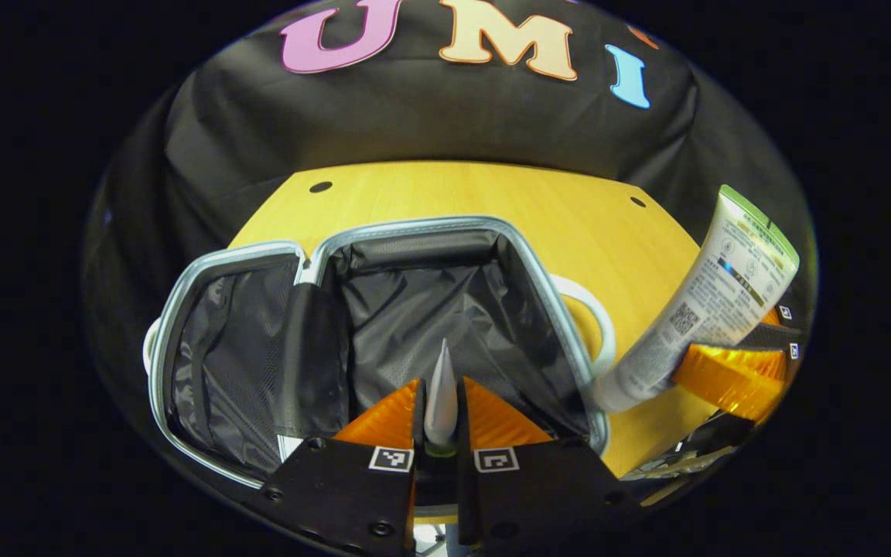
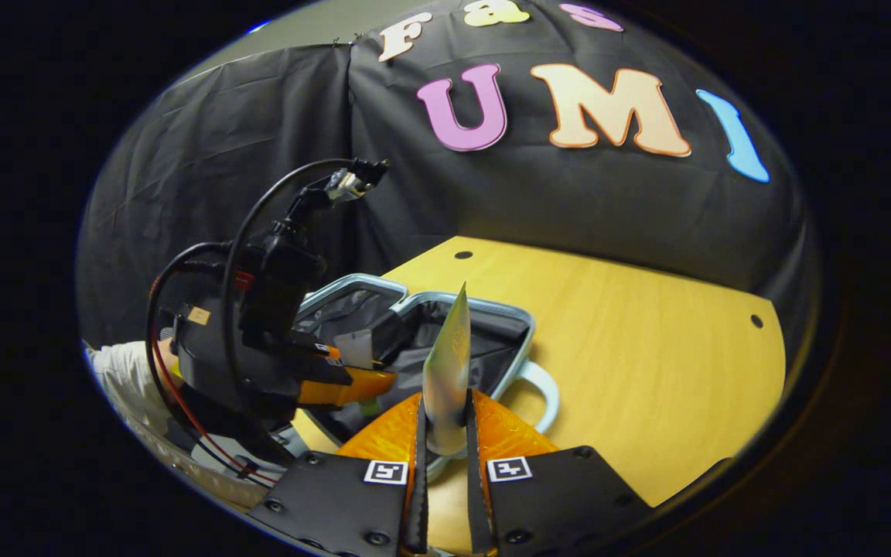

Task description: First open the suitcase, pack the skin care products into it, and then close the suitcase.

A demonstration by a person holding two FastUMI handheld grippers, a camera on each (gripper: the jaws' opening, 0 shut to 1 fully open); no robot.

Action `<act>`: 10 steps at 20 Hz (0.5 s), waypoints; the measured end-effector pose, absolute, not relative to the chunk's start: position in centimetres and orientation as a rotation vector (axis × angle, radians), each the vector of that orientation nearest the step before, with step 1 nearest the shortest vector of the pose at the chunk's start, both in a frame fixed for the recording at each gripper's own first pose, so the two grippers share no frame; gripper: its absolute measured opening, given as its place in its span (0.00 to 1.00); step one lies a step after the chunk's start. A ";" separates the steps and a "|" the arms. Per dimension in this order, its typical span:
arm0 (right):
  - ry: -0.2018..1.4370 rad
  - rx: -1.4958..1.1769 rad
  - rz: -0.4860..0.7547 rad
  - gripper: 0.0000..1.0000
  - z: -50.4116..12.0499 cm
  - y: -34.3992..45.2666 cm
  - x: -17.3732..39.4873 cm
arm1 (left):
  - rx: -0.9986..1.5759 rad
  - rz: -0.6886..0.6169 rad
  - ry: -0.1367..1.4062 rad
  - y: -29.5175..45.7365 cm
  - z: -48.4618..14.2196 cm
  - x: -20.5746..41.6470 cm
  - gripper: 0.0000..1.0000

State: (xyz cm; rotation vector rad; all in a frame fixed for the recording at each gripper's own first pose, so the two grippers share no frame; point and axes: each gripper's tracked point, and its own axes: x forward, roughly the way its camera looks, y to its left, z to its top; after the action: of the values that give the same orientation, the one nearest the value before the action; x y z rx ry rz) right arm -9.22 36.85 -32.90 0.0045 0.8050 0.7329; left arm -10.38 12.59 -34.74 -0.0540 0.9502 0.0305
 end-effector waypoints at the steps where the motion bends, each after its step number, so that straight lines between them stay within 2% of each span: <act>1: 0.838 0.018 0.726 0.23 -33.6 37.5 -9.7 | -0.081 0.020 0.950 12.7 -35.3 -10.4 0.15; 3: 0.889 0.016 0.712 0.20 -35.0 38.5 -10.2 | -0.123 0.000 0.948 12.9 -35.8 -10.4 0.13; 4: 0.904 0.005 0.706 0.23 -35.6 39.0 -10.4 | -0.139 -0.014 0.949 12.9 -35.9 -10.5 0.13; 7: 0.944 -0.017 0.685 0.23 -37.1 40.1 -11.3 | -0.148 -0.073 0.915 13.2 -35.1 -10.4 0.24; 8: 0.959 -0.027 0.669 0.20 -37.8 40.3 -11.6 | -0.149 -0.085 0.900 13.4 -34.7 -10.2 0.31; 9: 0.968 -0.036 0.656 0.23 -38.4 40.5 -11.6 | -0.152 -0.099 0.883 13.6 -34.0 -10.2 0.40; 10: 0.986 -0.046 0.641 0.23 -39.0 40.7 -11.9 | -0.156 -0.104 0.863 14.1 -33.3 -9.9 0.65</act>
State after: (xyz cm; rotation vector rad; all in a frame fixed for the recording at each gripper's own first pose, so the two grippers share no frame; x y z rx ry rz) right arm -11.93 40.72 -39.04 -0.0457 0.9858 0.6409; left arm -9.93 14.07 -33.25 -0.1560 0.8629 -0.1044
